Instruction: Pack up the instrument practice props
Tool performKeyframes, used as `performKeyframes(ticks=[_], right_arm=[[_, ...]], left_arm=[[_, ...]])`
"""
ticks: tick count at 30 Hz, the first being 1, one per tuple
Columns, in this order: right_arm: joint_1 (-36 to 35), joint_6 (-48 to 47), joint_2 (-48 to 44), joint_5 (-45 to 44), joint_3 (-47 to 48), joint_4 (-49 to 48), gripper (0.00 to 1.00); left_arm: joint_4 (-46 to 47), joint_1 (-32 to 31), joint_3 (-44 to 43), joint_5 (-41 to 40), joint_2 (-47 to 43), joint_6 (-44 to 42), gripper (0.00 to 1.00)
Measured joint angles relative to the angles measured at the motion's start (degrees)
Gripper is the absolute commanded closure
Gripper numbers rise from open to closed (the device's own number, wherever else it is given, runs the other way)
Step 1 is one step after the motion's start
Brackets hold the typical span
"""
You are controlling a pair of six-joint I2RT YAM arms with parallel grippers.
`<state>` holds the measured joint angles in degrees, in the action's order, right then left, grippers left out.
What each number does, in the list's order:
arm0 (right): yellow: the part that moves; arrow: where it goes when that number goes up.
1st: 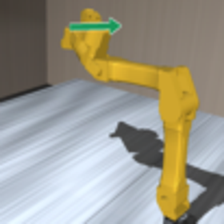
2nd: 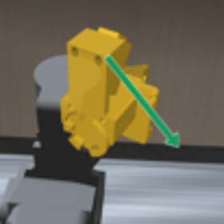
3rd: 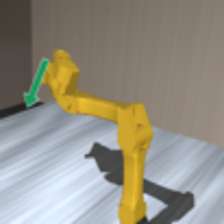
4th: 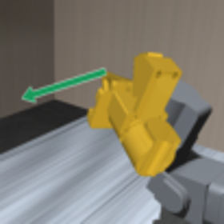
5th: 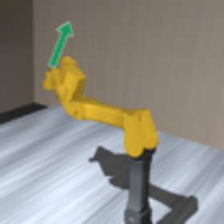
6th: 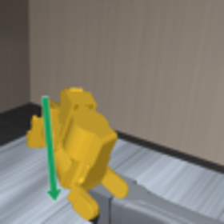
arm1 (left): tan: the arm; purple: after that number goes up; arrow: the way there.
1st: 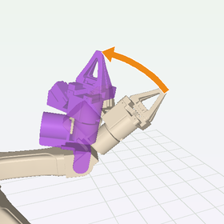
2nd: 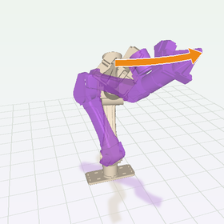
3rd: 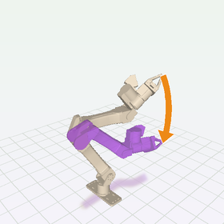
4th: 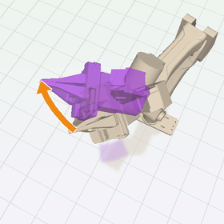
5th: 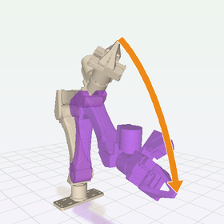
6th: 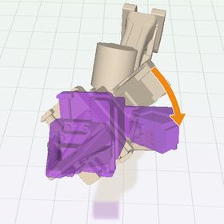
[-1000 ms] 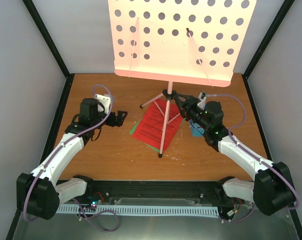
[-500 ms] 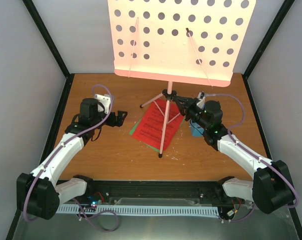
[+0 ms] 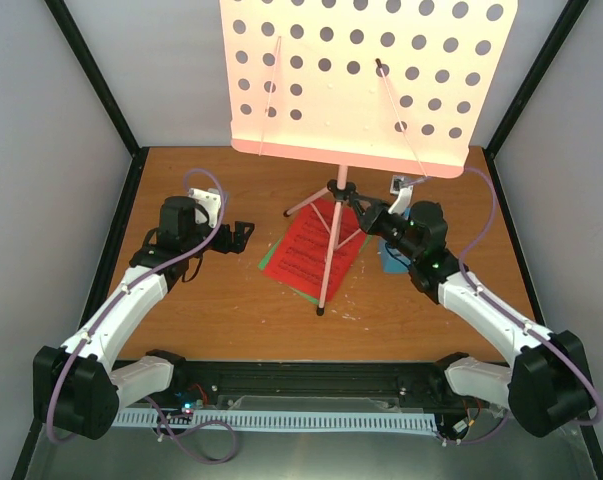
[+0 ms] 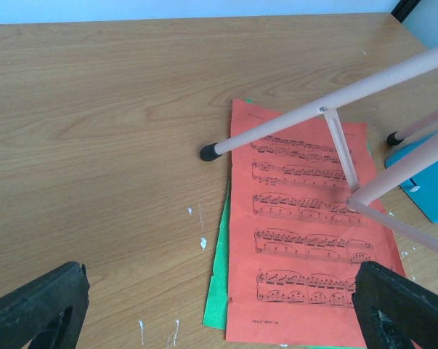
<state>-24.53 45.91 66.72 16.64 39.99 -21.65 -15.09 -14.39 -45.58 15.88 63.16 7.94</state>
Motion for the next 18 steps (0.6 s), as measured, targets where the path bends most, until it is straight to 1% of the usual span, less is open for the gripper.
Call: performKeyframes(ticks=[4, 5, 6, 9, 12, 14, 18], right_arm=[[-0.3, -12.8, -1.8, -1.6, 2.1, 7.1, 0.42], [-0.3, -15.2, -2.4, -1.9, 2.5, 8.6, 0.36], [-0.3, -16.7, -3.3, -2.3, 2.5, 9.6, 0.32], [0.2, -18.6, -7.4, -2.9, 0.3, 9.1, 0.28], [3.0, -17.7, -10.4, -0.4, -3.2, 5.6, 0.26], [5.6, -16.1, -9.5, 2.9, -4.2, 2.6, 0.25], [9.9, -12.6, -4.5, 11.0, -4.8, -5.7, 0.23]], left_arm=[[0.0, 0.0, 0.0, 0.0, 0.0, 0.0, 0.0], [0.0, 0.0, 0.0, 0.0, 0.0, 0.0, 0.01], [0.0, 0.0, 0.0, 0.0, 0.0, 0.0, 0.01], [0.0, 0.0, 0.0, 0.0, -0.2, 0.0, 0.0], [0.0, 0.0, 0.0, 0.1, -1.0, -0.3, 0.0], [0.1, 0.0, 0.0, 0.3, -1.4, -0.5, 0.01], [0.2, 0.0, 0.0, 2.3, -1.7, -1.3, 0.01]])
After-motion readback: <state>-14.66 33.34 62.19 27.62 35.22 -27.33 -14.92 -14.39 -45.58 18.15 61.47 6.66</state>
